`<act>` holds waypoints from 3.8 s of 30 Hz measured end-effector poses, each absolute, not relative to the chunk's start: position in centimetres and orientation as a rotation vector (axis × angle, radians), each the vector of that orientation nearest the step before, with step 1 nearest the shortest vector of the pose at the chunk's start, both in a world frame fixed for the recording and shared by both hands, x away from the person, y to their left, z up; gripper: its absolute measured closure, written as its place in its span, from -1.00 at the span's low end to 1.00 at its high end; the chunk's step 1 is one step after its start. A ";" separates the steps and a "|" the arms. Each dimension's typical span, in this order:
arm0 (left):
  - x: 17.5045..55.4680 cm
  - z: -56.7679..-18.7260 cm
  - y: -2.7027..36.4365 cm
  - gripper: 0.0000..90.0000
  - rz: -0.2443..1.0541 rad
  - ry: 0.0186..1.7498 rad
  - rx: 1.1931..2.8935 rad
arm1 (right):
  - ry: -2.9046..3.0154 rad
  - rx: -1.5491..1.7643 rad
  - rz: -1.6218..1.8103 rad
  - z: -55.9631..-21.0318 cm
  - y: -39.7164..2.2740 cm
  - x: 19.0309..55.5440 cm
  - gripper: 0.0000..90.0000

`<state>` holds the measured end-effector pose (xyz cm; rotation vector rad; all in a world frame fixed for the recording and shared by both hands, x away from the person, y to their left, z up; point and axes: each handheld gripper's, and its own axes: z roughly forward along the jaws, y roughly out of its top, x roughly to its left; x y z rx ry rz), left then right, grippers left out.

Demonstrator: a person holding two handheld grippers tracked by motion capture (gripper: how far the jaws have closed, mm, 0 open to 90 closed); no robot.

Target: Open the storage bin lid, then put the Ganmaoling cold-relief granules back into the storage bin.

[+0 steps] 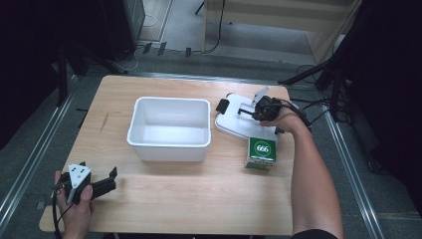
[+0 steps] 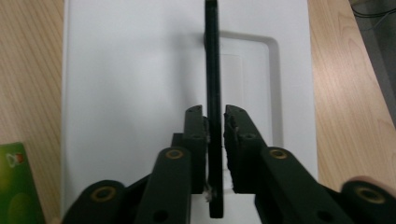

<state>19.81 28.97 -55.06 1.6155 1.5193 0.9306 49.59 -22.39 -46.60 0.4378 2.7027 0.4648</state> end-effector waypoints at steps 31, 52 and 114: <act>19.9 -55.1 29.1 -0.97 0.915 1.523 1.606 | 2.703 0.610 0.640 -40.3 -22.8 43.9 -0.78; 20.0 -55.1 29.0 -0.96 0.911 1.522 1.610 | 2.785 0.443 0.517 -41.6 -23.4 39.2 -0.87; 20.0 -55.1 28.8 -0.97 0.915 1.511 1.637 | 2.965 0.369 0.425 -47.1 -23.5 38.7 -0.65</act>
